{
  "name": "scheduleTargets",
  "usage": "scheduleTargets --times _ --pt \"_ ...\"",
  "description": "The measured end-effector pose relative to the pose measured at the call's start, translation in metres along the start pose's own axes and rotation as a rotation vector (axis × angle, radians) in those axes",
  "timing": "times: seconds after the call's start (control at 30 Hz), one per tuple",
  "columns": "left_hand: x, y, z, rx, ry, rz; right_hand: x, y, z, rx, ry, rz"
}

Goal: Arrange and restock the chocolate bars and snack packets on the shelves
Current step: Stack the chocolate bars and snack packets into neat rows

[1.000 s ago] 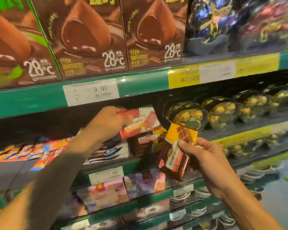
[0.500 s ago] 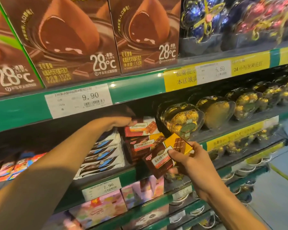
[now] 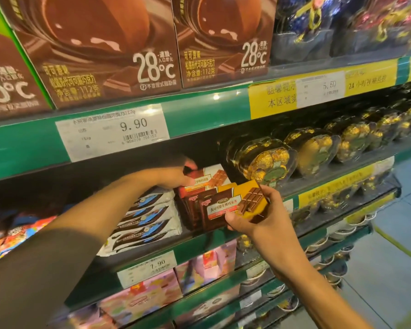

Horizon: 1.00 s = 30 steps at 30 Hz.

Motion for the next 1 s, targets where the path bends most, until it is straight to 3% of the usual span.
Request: scheduleTargets --times 0.2,0.53,0.67,1.0 --pt "0.007 -0.001 0.01 0.082 -0.031 -0.065 0.009 0.005 0.0 -0.042 -0.155 -0.002" --pt "0.013 -0.018 0.023 0.103 -0.102 -0.185 0.013 0.005 -0.003 -0.228 -0.788 0.151" --pt "0.013 -0.018 0.024 0.099 -0.09 -0.171 0.01 0.005 -0.006 -0.287 -0.863 0.266" --pt "0.013 -0.016 0.027 0.128 -0.094 -0.153 0.016 0.014 -0.002 -0.308 -0.834 0.243"
Point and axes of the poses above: each hand's wrist, its own y-axis towards the middle knuckle, its own x-axis out of the palm, z = x × y, the point moved 8 cm from there along y, towards the middle knuckle, and after that the axes turned 6 degrees about x, right-handed, at the moved point
